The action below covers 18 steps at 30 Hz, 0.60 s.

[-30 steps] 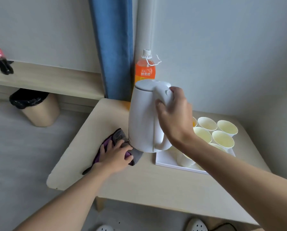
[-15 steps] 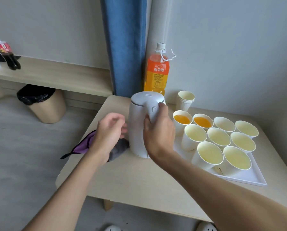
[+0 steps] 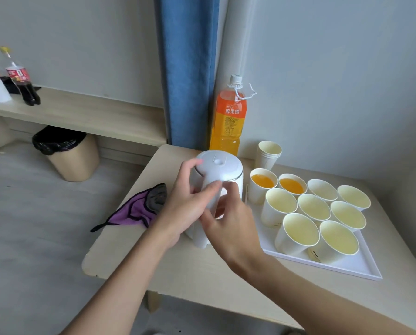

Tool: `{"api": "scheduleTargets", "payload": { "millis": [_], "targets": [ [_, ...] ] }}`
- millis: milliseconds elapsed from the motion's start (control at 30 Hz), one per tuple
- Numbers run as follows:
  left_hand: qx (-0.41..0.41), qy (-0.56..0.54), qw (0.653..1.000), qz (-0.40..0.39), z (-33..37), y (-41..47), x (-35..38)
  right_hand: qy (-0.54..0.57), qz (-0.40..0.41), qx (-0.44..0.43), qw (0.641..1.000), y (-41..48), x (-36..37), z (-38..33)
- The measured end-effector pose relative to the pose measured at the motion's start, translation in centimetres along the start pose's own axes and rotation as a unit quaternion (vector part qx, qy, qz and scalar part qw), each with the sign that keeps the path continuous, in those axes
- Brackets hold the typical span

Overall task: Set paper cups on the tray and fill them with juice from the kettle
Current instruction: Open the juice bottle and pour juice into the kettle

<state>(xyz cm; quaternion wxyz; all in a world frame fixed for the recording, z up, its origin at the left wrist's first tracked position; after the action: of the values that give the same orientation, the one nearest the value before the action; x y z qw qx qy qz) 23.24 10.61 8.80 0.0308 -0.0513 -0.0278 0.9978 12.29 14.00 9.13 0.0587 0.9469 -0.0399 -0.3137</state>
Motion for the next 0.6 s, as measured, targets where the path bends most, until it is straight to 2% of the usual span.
{"api": "scheduleTargets", "payload": {
  "millis": [100,233,367,467,533,600],
  "targets": [
    [0.040,0.042,0.998,-0.023,-0.1,0.2,0.7,-0.006,-0.022,-0.001,1.000,0.3,-1.4,1.1],
    [0.068,0.032,0.997,-0.012,-0.1,0.4,1.6,0.027,-0.044,0.000,0.999,0.9,-3.2,1.7],
    [0.053,0.043,0.998,-0.015,-0.1,0.9,0.7,-0.021,0.023,-0.024,0.999,3.2,-4.8,2.2],
    [0.074,0.143,0.987,-0.018,0.0,1.7,0.0,-0.108,-0.027,-0.018,0.994,6.0,-5.5,2.7],
    [0.082,0.240,0.967,-0.033,0.4,2.3,-0.5,-0.109,-0.094,-0.007,0.990,7.4,-5.3,3.2],
    [0.070,0.324,0.942,-0.060,1.1,2.5,-0.8,-0.095,-0.121,-0.008,0.988,8.1,-4.6,3.9]
  ]
}}
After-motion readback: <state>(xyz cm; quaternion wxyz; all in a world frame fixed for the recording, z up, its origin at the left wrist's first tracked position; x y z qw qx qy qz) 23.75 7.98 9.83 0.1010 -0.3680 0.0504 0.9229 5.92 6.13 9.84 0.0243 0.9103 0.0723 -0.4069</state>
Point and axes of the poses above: each hand's wrist, its own y-axis towards the middle knuckle, its own x-axis out of the palm, z = x × y, the point moved 1 cm from there along y, towards the middle knuckle, and after that the axes turned 1 degree about -z, right-handed, at the moved point
